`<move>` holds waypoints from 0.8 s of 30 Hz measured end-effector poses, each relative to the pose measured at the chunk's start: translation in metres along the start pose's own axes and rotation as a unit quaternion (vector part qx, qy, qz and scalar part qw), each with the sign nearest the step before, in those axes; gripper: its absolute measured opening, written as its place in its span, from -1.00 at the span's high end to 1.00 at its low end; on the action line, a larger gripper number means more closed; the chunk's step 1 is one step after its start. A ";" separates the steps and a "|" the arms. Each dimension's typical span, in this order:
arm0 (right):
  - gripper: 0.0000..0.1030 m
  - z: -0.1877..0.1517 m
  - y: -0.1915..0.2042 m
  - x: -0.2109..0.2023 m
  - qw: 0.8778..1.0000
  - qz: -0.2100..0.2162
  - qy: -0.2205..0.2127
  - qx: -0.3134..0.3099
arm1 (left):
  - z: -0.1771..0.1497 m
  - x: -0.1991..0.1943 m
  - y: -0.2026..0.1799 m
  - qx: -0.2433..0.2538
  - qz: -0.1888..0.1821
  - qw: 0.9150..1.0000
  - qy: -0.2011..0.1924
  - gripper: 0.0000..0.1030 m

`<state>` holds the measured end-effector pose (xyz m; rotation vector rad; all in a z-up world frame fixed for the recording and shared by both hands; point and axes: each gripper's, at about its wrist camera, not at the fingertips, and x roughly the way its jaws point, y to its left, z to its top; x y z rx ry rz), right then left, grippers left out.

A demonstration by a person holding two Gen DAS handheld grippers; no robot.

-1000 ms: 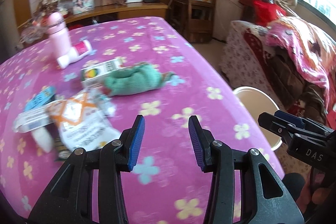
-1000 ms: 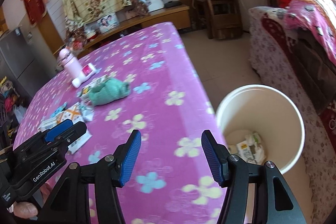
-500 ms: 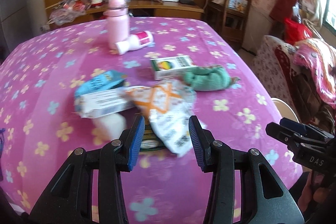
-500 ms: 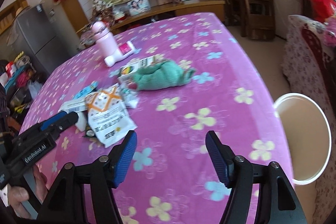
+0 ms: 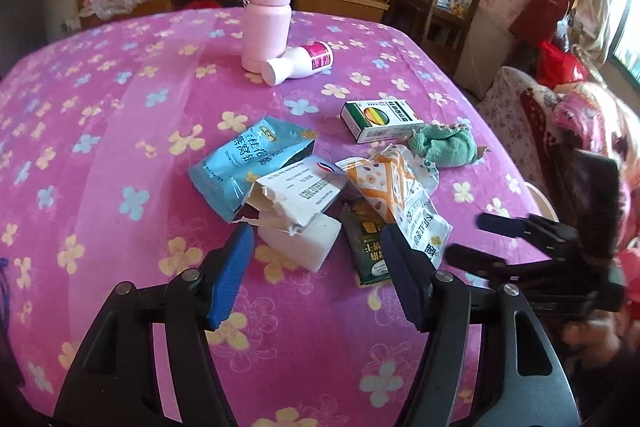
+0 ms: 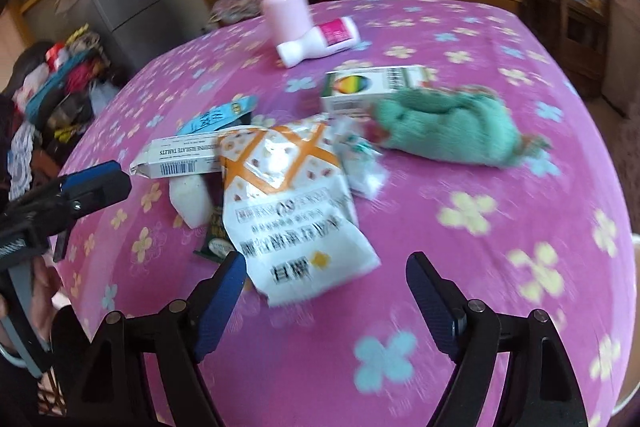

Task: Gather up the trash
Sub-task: 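Grasp the orange-patterned wrapper with the right tool while the left tool reaches the white box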

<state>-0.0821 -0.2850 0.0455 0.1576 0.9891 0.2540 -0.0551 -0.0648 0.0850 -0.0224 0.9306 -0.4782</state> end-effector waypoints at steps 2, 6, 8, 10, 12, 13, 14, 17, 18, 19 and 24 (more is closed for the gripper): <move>-0.56 0.006 0.002 0.007 1.000 0.006 -0.001 -0.007 | 0.005 0.002 0.006 0.001 -0.011 1.000 0.006 -0.27; -0.61 0.016 0.006 0.025 1.000 0.023 0.008 -0.013 | 0.017 0.007 0.008 0.015 -0.017 1.000 0.015 -0.27; -0.61 0.019 0.005 0.033 0.999 0.027 0.019 -0.015 | 0.024 0.011 0.008 0.028 -0.015 0.999 0.021 -0.27; -0.61 0.021 0.004 0.039 0.999 0.032 0.027 -0.009 | 0.030 0.018 0.002 0.048 -0.009 0.998 0.031 -0.27; -0.62 0.022 0.001 0.044 0.999 0.043 0.031 0.000 | 0.034 0.029 -0.002 0.064 0.002 0.997 0.043 -0.28; -0.64 0.022 0.001 0.043 0.999 0.044 0.026 0.000 | 0.036 0.034 -0.004 0.069 0.005 0.996 0.049 -0.28; -0.64 0.023 0.001 0.045 0.999 0.042 0.027 0.002 | 0.038 0.041 -0.006 0.077 0.011 0.995 0.057 -0.28; -0.61 0.023 0.002 0.044 0.999 0.038 0.026 -0.003 | 0.042 0.058 -0.014 0.098 0.027 0.992 0.077 -0.28; -0.41 0.022 0.002 0.043 0.999 0.031 0.021 -0.003 | 0.043 0.063 -0.017 0.106 0.034 0.990 0.082 -0.28; -0.26 0.021 0.000 0.041 1.000 0.023 0.017 -0.001 | 0.043 0.067 -0.020 0.114 0.042 0.989 0.086 -0.28; 0.49 0.010 -0.017 0.030 0.999 0.037 0.019 0.021 | 0.042 0.083 -0.034 0.147 0.059 0.982 0.106 -0.27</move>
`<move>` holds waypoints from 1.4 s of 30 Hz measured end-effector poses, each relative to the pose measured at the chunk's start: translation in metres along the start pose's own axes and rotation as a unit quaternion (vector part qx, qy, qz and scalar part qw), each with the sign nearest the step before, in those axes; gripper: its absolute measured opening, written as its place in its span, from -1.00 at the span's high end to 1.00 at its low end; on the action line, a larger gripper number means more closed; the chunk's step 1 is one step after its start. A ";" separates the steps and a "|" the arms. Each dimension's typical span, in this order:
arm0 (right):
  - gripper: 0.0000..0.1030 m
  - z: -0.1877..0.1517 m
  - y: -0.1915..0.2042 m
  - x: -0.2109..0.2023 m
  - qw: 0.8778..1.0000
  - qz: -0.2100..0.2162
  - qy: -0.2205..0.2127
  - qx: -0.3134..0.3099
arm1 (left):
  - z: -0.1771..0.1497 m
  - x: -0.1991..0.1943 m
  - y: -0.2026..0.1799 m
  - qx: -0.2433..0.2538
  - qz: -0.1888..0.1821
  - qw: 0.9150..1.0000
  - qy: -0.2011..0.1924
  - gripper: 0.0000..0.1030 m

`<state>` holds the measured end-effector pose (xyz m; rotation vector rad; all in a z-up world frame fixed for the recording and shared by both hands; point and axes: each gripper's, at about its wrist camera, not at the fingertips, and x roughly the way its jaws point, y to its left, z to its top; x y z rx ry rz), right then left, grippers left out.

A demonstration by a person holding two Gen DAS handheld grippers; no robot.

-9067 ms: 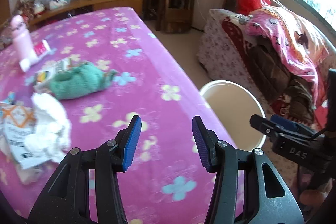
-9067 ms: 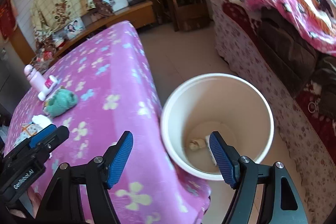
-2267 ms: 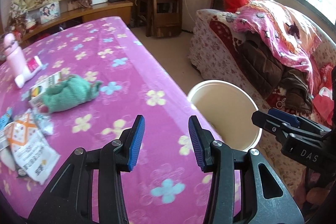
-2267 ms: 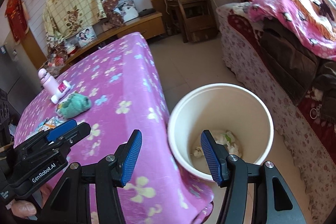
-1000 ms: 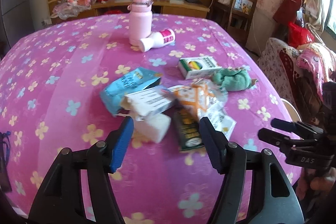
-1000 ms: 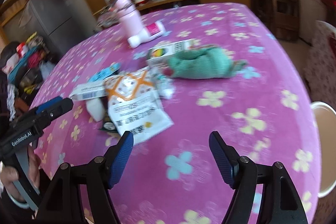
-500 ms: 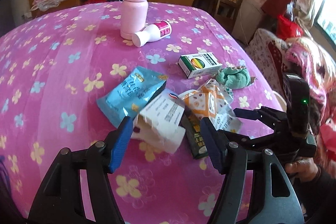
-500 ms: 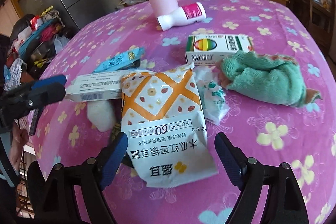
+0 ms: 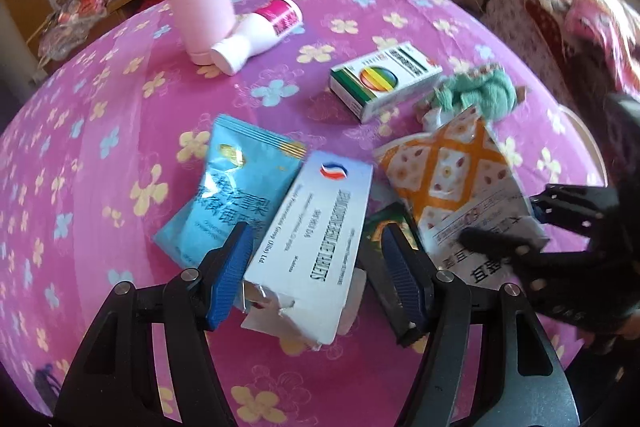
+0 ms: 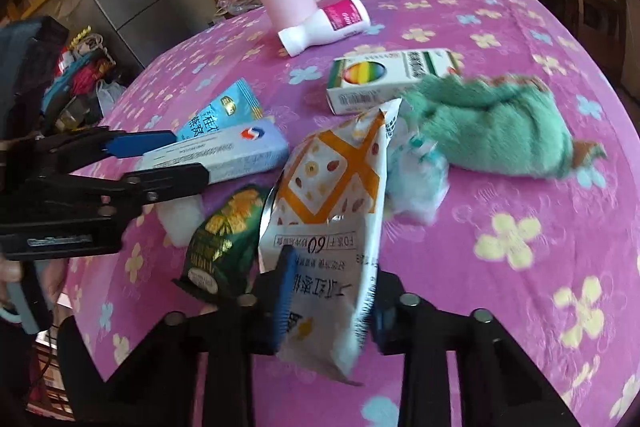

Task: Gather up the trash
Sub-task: 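Grasp the orange-patterned wrapper with the right tool while the left tool reaches the white box, then close the left tool on the white medicine box while the right tool lifts the wrapper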

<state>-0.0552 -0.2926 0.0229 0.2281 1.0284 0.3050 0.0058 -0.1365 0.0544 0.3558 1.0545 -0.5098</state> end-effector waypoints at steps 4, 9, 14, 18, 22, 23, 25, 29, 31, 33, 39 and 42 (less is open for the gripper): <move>0.62 -0.011 0.001 -0.015 1.000 0.001 -0.012 -0.009 | 0.000 0.000 -0.012 0.029 0.031 0.999 -0.010 -0.01; 0.68 -0.023 0.001 -0.037 1.000 0.004 -0.029 -0.010 | -0.002 -0.022 -0.005 -0.005 0.016 0.999 -0.043 0.04; 0.68 -0.037 -0.003 -0.056 0.999 0.034 -0.025 0.008 | -0.019 -0.059 0.000 -0.034 0.008 0.997 -0.072 0.15; 0.68 -0.055 -0.008 -0.061 0.998 0.063 0.013 0.028 | -0.052 -0.080 -0.005 -0.038 0.005 0.996 -0.080 0.16; 0.53 -0.066 -0.016 -0.063 0.999 0.012 0.037 0.038 | -0.091 -0.089 -0.007 -0.055 -0.003 0.996 -0.072 0.16; 0.16 -0.066 -0.020 -0.065 0.998 -0.011 0.036 0.045 | -0.099 -0.090 -0.008 -0.059 -0.005 0.996 -0.070 0.16; -0.20 -0.066 -0.022 -0.072 0.998 -0.031 0.020 0.051 | -0.114 -0.091 -0.011 -0.062 -0.005 0.996 -0.066 0.16; -0.57 -0.066 -0.015 -0.084 0.998 -0.026 -0.006 0.052 | -0.138 -0.084 -0.021 -0.065 -0.018 0.997 -0.040 0.15; -0.65 -0.066 -0.009 -0.083 0.999 -0.028 -0.007 0.044 | -0.144 -0.079 -0.022 -0.070 -0.029 0.997 -0.028 0.14; -0.65 -0.066 -0.002 -0.078 0.999 -0.037 0.000 0.034 | -0.149 -0.075 -0.021 -0.080 -0.040 0.996 -0.022 0.10; -0.66 -0.063 0.009 -0.060 0.998 -0.057 0.010 0.017 | -0.147 -0.063 -0.025 -0.111 -0.045 0.992 -0.030 -0.05; -0.66 -0.062 0.010 -0.055 0.998 -0.067 0.009 0.015 | -0.142 -0.056 -0.036 -0.093 -0.033 0.995 -0.028 -0.05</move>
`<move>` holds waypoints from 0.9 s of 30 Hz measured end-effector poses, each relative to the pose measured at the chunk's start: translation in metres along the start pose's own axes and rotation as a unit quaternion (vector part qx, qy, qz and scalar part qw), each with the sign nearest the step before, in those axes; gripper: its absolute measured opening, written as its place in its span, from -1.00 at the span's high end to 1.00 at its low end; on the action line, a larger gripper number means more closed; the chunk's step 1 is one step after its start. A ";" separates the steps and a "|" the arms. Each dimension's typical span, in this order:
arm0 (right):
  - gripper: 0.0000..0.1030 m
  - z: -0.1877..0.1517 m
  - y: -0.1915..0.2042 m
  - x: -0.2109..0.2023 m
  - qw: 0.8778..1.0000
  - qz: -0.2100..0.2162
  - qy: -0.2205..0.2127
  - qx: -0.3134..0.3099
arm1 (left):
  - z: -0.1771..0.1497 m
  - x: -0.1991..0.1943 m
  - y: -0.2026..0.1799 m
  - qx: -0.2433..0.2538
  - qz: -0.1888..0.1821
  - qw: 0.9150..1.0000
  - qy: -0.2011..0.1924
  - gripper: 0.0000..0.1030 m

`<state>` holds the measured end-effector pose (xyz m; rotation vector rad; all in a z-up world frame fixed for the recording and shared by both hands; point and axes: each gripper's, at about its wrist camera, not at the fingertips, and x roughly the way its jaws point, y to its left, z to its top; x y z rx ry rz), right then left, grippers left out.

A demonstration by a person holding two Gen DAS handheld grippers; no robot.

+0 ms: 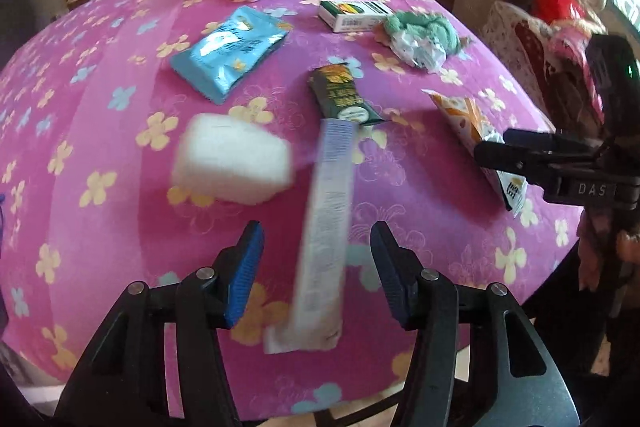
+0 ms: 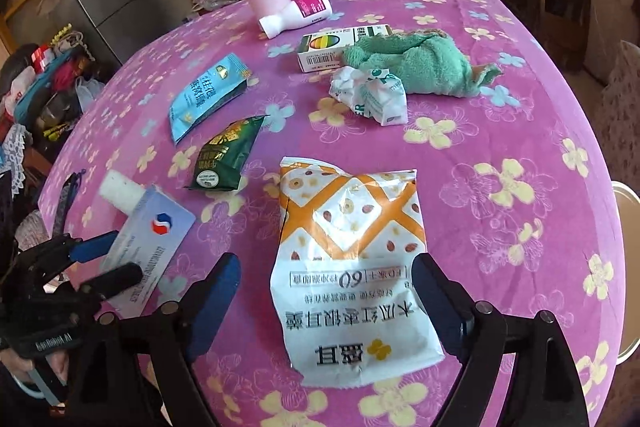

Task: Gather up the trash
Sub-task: 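Close the left tool on the white medicine box while the right tool lifts the wrapper, then carry the wrapper and the white box over the white bucket with both tools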

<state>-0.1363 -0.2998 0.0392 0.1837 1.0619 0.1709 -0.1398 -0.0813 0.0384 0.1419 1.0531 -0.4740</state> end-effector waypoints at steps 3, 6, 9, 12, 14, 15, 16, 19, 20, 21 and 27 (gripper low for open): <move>-0.66 0.001 -0.001 0.004 1.000 -0.027 -0.003 -0.004 | 0.003 0.009 -0.012 0.020 0.002 1.000 0.004 -0.05; -0.69 0.003 -0.005 0.011 0.999 -0.032 0.000 0.003 | 0.009 0.020 -0.016 0.019 0.012 1.000 0.009 -0.05; -0.69 0.003 -0.009 0.018 0.999 -0.038 0.010 0.008 | 0.012 0.027 -0.013 -0.003 -0.003 1.000 0.012 -0.05; -0.66 0.002 -0.011 0.017 0.999 -0.049 0.003 0.000 | 0.012 0.026 -0.009 -0.027 -0.030 0.999 0.012 0.12; -0.41 0.000 -0.014 0.014 0.999 -0.047 -0.009 0.002 | 0.013 0.025 -0.011 -0.028 -0.032 0.999 0.017 0.67; -0.21 -0.001 -0.018 0.011 0.999 -0.042 -0.017 0.007 | 0.013 0.024 -0.011 -0.030 -0.035 0.999 0.018 0.67; -0.14 -0.002 -0.021 0.008 0.999 -0.034 -0.020 0.014 | 0.014 0.020 -0.012 -0.035 -0.043 0.998 0.013 0.69; -0.09 -0.004 -0.025 -0.005 0.999 -0.020 -0.031 0.017 | 0.016 0.011 -0.016 -0.038 -0.056 0.998 0.002 0.69; -0.09 -0.005 -0.025 -0.011 0.999 -0.025 -0.038 0.011 | 0.018 0.006 -0.018 -0.038 -0.060 0.997 -0.004 0.69; -0.09 -0.005 -0.024 -0.017 0.999 -0.028 -0.044 0.007 | 0.019 0.003 -0.020 -0.038 -0.063 0.997 -0.009 0.69; -0.09 -0.005 -0.026 -0.049 0.997 -0.025 -0.072 0.003 | 0.034 -0.012 -0.043 -0.029 -0.077 0.996 -0.031 0.69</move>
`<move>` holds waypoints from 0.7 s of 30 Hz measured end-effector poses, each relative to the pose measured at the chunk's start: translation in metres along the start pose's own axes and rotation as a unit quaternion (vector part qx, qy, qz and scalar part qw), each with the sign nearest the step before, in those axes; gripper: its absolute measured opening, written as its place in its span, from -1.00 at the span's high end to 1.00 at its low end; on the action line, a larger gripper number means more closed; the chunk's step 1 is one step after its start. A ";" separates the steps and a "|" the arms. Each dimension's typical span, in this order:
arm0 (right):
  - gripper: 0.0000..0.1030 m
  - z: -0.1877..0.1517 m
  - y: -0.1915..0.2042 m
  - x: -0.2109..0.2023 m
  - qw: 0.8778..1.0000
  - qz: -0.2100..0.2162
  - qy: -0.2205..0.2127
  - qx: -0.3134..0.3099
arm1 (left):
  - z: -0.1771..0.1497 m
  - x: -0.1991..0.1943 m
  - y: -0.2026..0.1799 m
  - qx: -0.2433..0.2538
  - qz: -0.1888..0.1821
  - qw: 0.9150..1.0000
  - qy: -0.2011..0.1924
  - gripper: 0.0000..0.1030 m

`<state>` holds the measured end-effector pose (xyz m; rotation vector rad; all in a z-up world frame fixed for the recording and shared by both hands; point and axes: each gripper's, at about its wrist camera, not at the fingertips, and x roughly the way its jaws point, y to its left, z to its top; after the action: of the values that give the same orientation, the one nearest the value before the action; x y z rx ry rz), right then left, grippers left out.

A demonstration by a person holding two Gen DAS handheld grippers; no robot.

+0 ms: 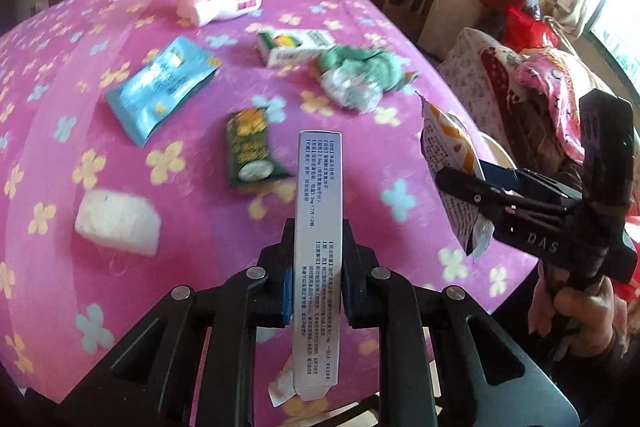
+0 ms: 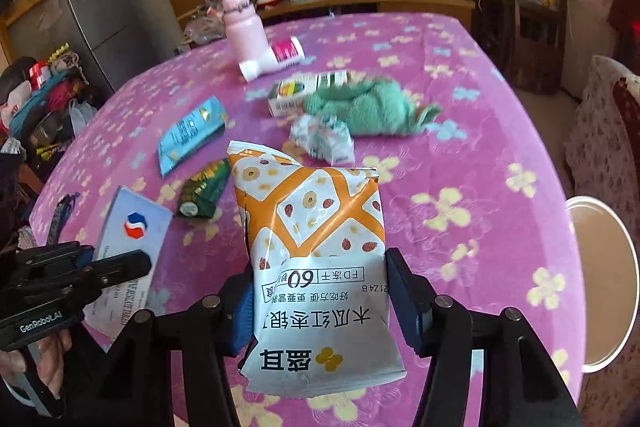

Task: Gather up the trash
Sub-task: 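Carry the wrapper and the white box over the white bucket with both tools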

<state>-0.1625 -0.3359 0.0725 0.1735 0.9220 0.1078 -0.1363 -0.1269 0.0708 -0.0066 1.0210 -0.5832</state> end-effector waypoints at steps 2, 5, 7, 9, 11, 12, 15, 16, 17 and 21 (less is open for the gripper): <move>-0.09 0.001 -0.002 -0.008 1.000 -0.001 -0.005 -0.001 | 0.006 0.000 -0.011 0.006 0.002 1.000 -0.004 0.69; -0.09 0.001 -0.007 -0.019 1.000 -0.011 -0.013 -0.002 | 0.015 0.004 -0.025 0.012 0.000 1.000 -0.006 0.69; -0.09 0.001 -0.014 -0.024 1.000 -0.018 -0.016 -0.001 | 0.020 0.008 -0.036 0.020 0.000 1.000 -0.007 0.69; -0.09 0.000 -0.025 -0.031 0.999 -0.025 -0.020 0.006 | 0.025 0.013 -0.050 0.030 -0.001 1.000 -0.008 0.69; -0.09 -0.001 -0.035 -0.036 0.999 -0.032 -0.022 0.013 | 0.030 0.019 -0.062 0.039 -0.004 0.999 -0.007 0.69; -0.09 -0.002 -0.042 -0.039 0.999 -0.037 -0.024 0.018 | 0.033 0.022 -0.068 0.044 -0.006 0.999 -0.006 0.69; -0.09 -0.005 -0.064 -0.049 0.998 -0.049 -0.028 0.035 | 0.040 0.031 -0.088 0.057 -0.014 0.998 -0.004 0.69; -0.09 -0.006 -0.071 -0.051 0.997 -0.054 -0.028 0.042 | 0.043 0.034 -0.096 0.061 -0.017 0.998 -0.004 0.69; -0.09 -0.008 -0.078 -0.053 0.997 -0.057 -0.028 0.046 | 0.045 0.037 -0.103 0.066 -0.020 0.998 -0.004 0.69; -0.10 -0.015 -0.109 -0.062 0.994 -0.074 -0.030 0.073 | 0.053 0.049 -0.131 0.083 -0.031 0.996 -0.002 0.69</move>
<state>-0.2094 -0.4516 0.0909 0.2424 0.8802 -0.1020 -0.1348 -0.2747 0.0950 0.1079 0.9690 -0.7235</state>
